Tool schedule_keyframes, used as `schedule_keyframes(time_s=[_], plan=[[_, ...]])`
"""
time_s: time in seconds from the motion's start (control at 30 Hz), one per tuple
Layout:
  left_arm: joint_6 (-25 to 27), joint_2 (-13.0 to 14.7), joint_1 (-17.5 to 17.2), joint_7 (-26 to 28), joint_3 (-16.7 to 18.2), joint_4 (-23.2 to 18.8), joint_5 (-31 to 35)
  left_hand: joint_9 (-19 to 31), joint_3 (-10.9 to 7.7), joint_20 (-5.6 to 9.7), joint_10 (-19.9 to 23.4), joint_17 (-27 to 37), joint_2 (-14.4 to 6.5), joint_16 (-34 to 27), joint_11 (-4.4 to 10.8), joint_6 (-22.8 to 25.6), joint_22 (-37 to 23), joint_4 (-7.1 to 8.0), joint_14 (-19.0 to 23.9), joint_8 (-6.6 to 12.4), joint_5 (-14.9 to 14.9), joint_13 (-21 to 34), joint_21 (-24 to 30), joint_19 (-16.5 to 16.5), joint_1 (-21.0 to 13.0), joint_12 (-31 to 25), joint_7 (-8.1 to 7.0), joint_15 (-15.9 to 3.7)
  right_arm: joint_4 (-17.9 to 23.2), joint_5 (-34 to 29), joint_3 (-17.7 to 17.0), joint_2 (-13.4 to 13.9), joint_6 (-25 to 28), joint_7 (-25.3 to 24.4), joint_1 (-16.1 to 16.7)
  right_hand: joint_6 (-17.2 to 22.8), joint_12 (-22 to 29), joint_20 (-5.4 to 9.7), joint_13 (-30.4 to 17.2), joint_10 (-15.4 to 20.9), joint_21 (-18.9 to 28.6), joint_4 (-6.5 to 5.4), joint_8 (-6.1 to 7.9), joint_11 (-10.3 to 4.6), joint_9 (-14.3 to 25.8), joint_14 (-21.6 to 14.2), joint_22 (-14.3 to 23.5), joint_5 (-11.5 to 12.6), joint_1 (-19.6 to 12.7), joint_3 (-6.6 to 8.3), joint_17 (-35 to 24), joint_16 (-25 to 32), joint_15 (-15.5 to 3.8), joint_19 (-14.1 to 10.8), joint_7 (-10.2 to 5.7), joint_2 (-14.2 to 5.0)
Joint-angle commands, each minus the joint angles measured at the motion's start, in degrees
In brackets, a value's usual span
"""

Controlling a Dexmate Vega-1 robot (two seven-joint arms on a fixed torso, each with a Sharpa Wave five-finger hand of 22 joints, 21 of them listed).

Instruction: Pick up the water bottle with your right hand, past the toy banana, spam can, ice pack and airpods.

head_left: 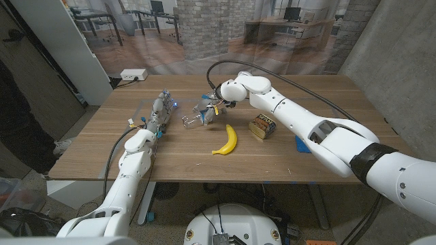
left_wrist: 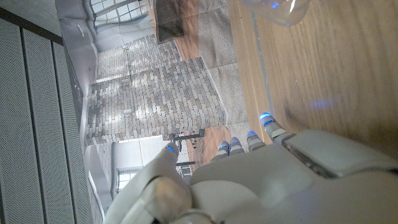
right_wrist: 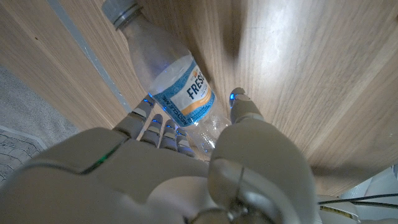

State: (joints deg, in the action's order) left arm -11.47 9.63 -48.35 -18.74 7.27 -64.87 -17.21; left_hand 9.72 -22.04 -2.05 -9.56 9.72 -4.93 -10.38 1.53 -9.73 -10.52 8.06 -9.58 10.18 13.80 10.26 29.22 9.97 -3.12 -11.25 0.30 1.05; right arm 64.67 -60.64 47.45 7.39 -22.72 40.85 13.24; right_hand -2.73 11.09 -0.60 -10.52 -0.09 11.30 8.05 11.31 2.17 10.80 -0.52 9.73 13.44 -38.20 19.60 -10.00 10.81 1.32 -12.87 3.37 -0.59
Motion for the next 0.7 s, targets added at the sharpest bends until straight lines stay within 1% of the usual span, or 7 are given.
schedule_keyframes(time_s=[0.03, 0.27, 0.4, 0.43, 0.47, 0.67, 0.7], plan=[[-0.04, -0.04, 0.22, -0.27, 0.14, 0.61, -0.07, 0.12, 0.17, -0.57, -5.21, 0.33, -1.29, -0.17, 0.13, -4.92, -0.34, -0.03, -7.25, 0.17, 0.24, 0.32, -0.13, 5.9, 0.44, -0.25, 0.03, 0.08, 0.6, -2.13, 0.48, 0.14, 1.31, -2.54, 0.98, 0.68, 0.42, 0.03, -0.17, 0.85, 0.57, -0.12, 0.58, 0.04, 0.09, -0.73, 0.14, 0.46, 0.2, -0.5, -0.1, 0.38, -0.22, -0.87, 0.24, 0.36], [-0.02, -0.07, 0.09, -0.19, 0.33, 0.51, -0.11, 0.12, 0.19, -0.61, -5.25, 0.33, -1.3, -0.17, 0.12, -4.93, -0.34, -0.02, -7.24, 0.16, 0.24, 0.32, -0.18, 5.87, 0.45, -0.24, -0.01, 0.11, -0.18, -2.95, 1.07, -0.24, 1.04, -3.79, 0.93, 1.43, 0.46, 0.31, -0.18, 1.35, 0.57, -0.13, 0.7, -0.33, 0.1, -1.05, 0.16, 0.76, -0.06, -1.0, -0.1, 0.36, -0.46, -1.36, -0.18, 0.57], [-0.05, -0.13, 0.02, -0.13, 0.41, 0.48, -0.16, 0.12, 0.21, -0.6, -5.17, 0.33, -1.3, -0.18, 0.12, -4.92, -0.34, -0.02, -7.24, 0.17, 0.25, 0.32, -0.22, 5.83, 0.45, -0.27, -0.02, 0.08, 0.18, -4.28, 1.49, 0.08, 1.01, -6.44, 1.32, 3.79, 0.86, 0.42, -0.19, 3.01, 0.88, -0.11, 1.35, -0.73, 0.13, -2.38, 0.17, 1.14, -0.45, -1.65, -0.1, 0.65, -1.1, -2.8, -0.89, 0.86], [-0.09, -0.15, 0.01, -0.12, 0.44, 0.49, -0.17, 0.12, 0.21, -0.59, -5.21, 0.33, -1.3, -0.17, 0.15, -4.91, -0.35, -0.02, -7.26, 0.17, 0.25, 0.32, -0.22, 5.8, 0.46, -0.25, -0.04, 0.06, 0.24, -4.64, 1.64, 0.17, 0.92, -7.05, 1.37, 5.02, 1.11, 0.66, -0.21, 4.26, 1.12, 0.06, 1.59, -1.1, 0.15, -3.82, 0.19, 1.48, -1.1, -1.97, -0.12, 1.0, -1.57, -3.97, -0.95, 1.0], [-0.1, -0.17, 0.0, -0.09, 0.46, 0.47, -0.19, 0.12, 0.22, -0.62, -5.18, 0.33, -1.29, -0.17, 0.13, -4.91, -0.35, -0.02, -7.27, 0.18, 0.25, 0.32, -0.24, 5.82, 0.46, -0.27, -0.05, 0.1, 0.43, -5.12, 1.84, 0.24, 1.04, -7.28, 1.42, 6.94, 1.67, 1.12, -0.29, 7.02, 1.43, 0.42, 1.89, -1.54, 0.18, -6.31, 0.25, 2.07, -2.61, -2.44, -0.18, 1.47, -2.66, -5.79, -1.75, 1.16], [-0.14, -0.15, 0.01, -0.07, 0.5, 0.55, -0.17, 0.12, 0.25, -0.68, -5.19, 0.33, -1.29, -0.16, 0.12, -4.95, -0.35, -0.01, -7.27, 0.16, 0.25, 0.32, -0.32, 5.84, 0.47, -0.26, -0.03, 0.05, 0.19, -6.35, 2.37, 0.24, 0.97, -8.54, 1.56, 8.76, 1.56, 2.4, -0.4, 8.45, 1.22, 1.1, 2.01, -2.84, 0.21, -7.36, 0.33, 2.81, -5.27, -3.0, -0.23, 1.23, -3.87, -6.42, -3.39, 1.86], [-0.16, -0.13, 0.03, -0.09, 0.49, 0.61, -0.13, 0.12, 0.25, -0.66, -5.19, 0.33, -1.28, -0.17, 0.13, -4.94, -0.35, -0.01, -7.26, 0.16, 0.25, 0.32, -0.32, 5.81, 0.47, -0.26, -0.04, 0.02, 0.47, -6.64, 2.41, 0.51, 0.8, -9.42, 1.76, 9.76, 1.64, 2.77, -0.46, 9.22, 1.34, 1.26, 2.18, -3.07, 0.23, -8.46, 0.38, 3.12, -6.55, -3.03, -0.29, 1.48, -4.58, -7.07, -3.72, 1.79]])
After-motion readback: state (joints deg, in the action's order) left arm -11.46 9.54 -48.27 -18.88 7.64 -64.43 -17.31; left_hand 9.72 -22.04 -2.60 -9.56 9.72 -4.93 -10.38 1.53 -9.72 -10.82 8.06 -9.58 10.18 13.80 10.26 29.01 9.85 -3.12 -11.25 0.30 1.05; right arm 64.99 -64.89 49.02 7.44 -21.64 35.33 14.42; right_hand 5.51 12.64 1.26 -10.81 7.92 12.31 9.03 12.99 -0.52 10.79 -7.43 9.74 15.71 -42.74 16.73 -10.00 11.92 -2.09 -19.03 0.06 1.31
